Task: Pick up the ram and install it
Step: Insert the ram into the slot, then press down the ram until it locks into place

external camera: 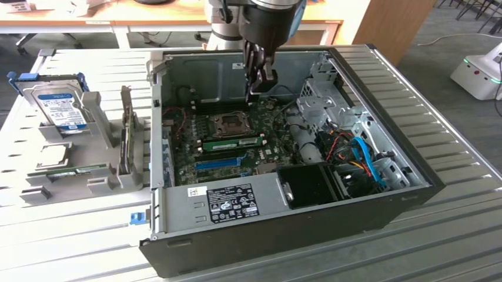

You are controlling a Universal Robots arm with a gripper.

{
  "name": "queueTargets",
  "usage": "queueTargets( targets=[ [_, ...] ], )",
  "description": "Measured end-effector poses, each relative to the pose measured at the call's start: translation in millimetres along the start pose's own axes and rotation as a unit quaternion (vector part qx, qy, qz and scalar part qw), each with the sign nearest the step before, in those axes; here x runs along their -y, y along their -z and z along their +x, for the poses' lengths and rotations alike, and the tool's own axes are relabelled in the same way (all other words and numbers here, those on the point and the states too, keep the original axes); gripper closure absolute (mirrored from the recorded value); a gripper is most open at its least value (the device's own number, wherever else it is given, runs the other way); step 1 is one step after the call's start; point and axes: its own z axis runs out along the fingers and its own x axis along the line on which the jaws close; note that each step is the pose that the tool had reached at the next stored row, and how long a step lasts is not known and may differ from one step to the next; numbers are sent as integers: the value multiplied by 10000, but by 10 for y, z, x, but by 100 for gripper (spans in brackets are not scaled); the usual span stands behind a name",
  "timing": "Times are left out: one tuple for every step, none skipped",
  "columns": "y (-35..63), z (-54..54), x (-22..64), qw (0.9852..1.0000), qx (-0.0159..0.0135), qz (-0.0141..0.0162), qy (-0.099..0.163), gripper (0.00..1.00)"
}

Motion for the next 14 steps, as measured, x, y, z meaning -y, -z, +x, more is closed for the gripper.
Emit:
queueTargets(
  targets=[
    [-8,0,0,10000,0,0,0,75],
    [-17,0,0,10000,0,0,0,75],
    [-25,0,1,10000,0,0,0,75],
    [-33,0,1,10000,0,0,0,75],
    [-41,1,2,10000,0,0,0,75],
    [-49,1,2,10000,0,0,0,75],
    [-57,1,2,10000,0,0,0,75],
    [-64,1,3,10000,0,0,0,75],
    [-71,2,3,10000,0,0,0,75],
    [-77,2,3,10000,-1,0,0,75],
    [-80,1,3,10000,-1,0,0,75],
    [-80,2,3,10000,-1,0,0,75],
    [-80,2,3,10000,-1,0,0,75],
    [-82,2,3,10000,0,0,0,75]
  ],
)
